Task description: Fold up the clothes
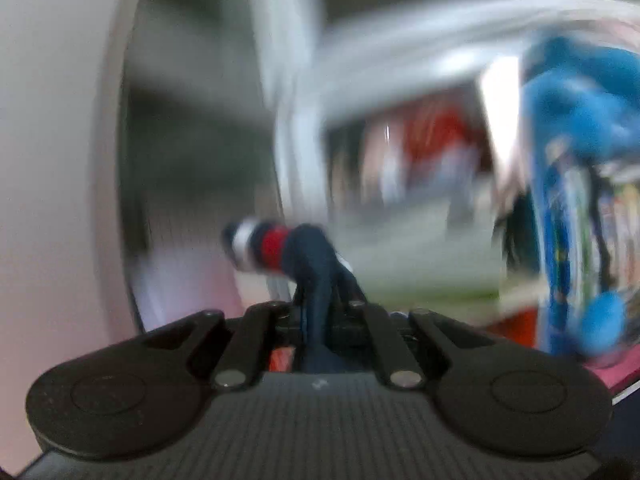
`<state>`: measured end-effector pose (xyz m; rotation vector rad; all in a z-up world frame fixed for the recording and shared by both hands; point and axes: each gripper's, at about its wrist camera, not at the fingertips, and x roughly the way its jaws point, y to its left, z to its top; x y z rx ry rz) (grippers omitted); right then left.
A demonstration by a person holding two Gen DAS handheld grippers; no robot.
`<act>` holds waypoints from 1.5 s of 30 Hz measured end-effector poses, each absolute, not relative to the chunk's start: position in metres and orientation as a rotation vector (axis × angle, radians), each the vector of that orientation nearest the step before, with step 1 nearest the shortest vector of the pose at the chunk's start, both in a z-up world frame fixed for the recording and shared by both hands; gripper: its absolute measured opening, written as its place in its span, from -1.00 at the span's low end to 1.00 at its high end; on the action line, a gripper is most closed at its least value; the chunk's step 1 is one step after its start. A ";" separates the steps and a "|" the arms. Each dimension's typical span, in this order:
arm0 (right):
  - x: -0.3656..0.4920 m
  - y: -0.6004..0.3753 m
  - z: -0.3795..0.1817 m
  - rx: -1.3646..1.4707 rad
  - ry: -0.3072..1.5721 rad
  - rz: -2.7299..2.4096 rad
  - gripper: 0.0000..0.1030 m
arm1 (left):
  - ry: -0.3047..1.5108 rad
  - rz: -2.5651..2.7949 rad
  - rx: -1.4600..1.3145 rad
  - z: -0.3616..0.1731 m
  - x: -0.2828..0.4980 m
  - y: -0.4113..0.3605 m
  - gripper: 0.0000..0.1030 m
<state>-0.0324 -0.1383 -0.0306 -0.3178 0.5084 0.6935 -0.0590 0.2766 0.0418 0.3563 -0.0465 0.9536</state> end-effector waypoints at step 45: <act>-0.026 -0.144 -0.027 -0.282 0.542 0.698 0.35 | 0.666 0.982 -0.175 -0.022 -0.006 0.341 -0.43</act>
